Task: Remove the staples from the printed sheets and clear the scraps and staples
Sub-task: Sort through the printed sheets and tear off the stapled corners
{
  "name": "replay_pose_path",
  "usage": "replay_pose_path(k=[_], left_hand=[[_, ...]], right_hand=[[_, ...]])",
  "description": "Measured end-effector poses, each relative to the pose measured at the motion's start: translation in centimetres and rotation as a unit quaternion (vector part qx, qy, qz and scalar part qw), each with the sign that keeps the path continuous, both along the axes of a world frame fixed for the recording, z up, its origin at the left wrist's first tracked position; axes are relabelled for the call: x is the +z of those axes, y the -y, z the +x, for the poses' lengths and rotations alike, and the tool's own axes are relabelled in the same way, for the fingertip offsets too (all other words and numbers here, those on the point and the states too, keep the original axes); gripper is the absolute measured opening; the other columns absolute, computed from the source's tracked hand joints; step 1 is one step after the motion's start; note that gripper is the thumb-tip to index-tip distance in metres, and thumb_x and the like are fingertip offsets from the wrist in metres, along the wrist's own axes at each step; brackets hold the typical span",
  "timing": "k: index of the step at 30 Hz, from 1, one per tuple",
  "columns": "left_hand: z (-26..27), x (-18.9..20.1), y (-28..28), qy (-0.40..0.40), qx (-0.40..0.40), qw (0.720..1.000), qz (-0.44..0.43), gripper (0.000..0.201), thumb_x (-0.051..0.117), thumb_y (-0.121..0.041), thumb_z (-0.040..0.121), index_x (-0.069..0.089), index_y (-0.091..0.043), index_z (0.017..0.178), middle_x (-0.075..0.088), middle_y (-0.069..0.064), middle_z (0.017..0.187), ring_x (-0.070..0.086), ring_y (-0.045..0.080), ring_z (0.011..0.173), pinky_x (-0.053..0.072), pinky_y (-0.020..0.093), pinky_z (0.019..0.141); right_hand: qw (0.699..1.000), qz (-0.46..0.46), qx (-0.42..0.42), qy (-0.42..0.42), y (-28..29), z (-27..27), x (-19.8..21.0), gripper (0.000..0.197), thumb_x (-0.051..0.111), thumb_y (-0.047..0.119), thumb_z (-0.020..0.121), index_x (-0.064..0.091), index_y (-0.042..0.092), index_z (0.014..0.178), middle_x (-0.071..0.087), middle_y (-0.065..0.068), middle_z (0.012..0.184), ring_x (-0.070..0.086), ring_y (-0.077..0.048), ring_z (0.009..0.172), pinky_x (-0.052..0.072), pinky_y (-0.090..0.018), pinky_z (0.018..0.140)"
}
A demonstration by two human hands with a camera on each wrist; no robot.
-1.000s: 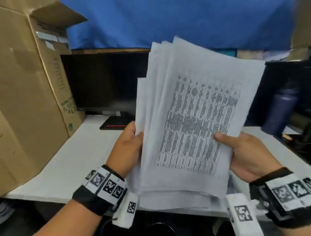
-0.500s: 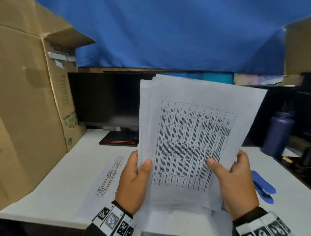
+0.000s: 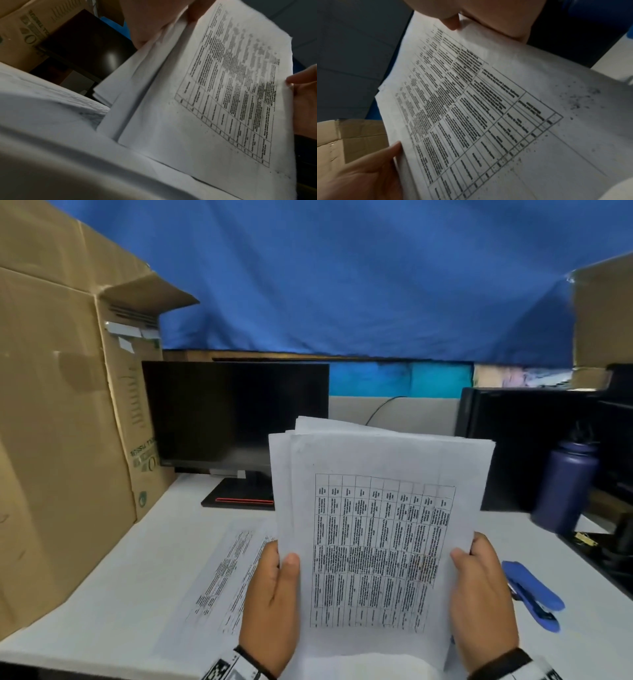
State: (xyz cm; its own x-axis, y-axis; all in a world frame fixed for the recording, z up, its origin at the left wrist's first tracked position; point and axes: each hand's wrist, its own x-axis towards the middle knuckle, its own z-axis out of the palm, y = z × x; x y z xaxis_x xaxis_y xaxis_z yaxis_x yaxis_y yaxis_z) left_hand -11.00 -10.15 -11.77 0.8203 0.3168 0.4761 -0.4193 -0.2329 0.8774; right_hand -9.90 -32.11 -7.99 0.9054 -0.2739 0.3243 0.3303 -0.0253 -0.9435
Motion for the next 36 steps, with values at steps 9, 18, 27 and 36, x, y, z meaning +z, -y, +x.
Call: replay_pose_path(k=[9, 18, 27, 36], left_hand=[[-1.2, -0.6, 0.6, 0.046, -0.047, 0.998, -0.018, 0.101, 0.037, -0.089, 0.071, 0.022, -0.032, 0.153, 0.052, -0.007, 0.139, 0.055, 0.008, 0.125, 0.050, 0.027, 0.096], [-0.8, 1.6, 0.7, 0.007, 0.031, 0.999, -0.021, 0.047, 0.058, -0.030, 0.095, 0.044, -0.054, 0.132, 0.067, -0.028, 0.115, 0.063, -0.009, 0.106, 0.051, 0.012, 0.082], [-1.2, 0.9, 1.7, -0.027, 0.045, 0.995, -0.080, 0.025, 0.044, -0.017, 0.102, 0.056, -0.038, 0.107, 0.069, -0.024, 0.098, 0.064, -0.004, 0.090, 0.042, 0.019, 0.075], [-1.1, -0.2, 1.3, -0.054, 0.003, 0.992, -0.114, 0.024, 0.051, -0.015, 0.098, 0.063, -0.034, 0.106, 0.072, -0.017, 0.100, 0.066, 0.001, 0.095, 0.044, 0.025, 0.080]], right_hand=[[0.998, 0.017, 0.030, 0.049, -0.8, -0.7, 0.6, 0.054, 0.031, -0.005, 0.098, 0.052, 0.026, 0.137, 0.067, 0.011, 0.119, 0.062, 0.001, 0.108, 0.049, -0.006, 0.083], [0.996, 0.045, -0.032, 0.063, -0.8, -0.3, 1.3, 0.032, 0.049, 0.006, 0.097, 0.061, 0.036, 0.100, 0.072, 0.009, 0.101, 0.069, -0.012, 0.095, 0.058, -0.024, 0.077], [0.999, 0.021, -0.010, -0.031, -0.6, -0.2, 0.3, 0.038, 0.034, 0.013, 0.094, 0.066, 0.032, 0.088, 0.075, 0.004, 0.082, 0.067, -0.026, 0.084, 0.048, -0.044, 0.081], [0.999, 0.009, 0.010, -0.046, -1.1, -0.8, 0.1, 0.036, 0.036, 0.007, 0.090, 0.065, 0.028, 0.093, 0.074, 0.003, 0.094, 0.067, -0.027, 0.094, 0.050, -0.055, 0.091]])
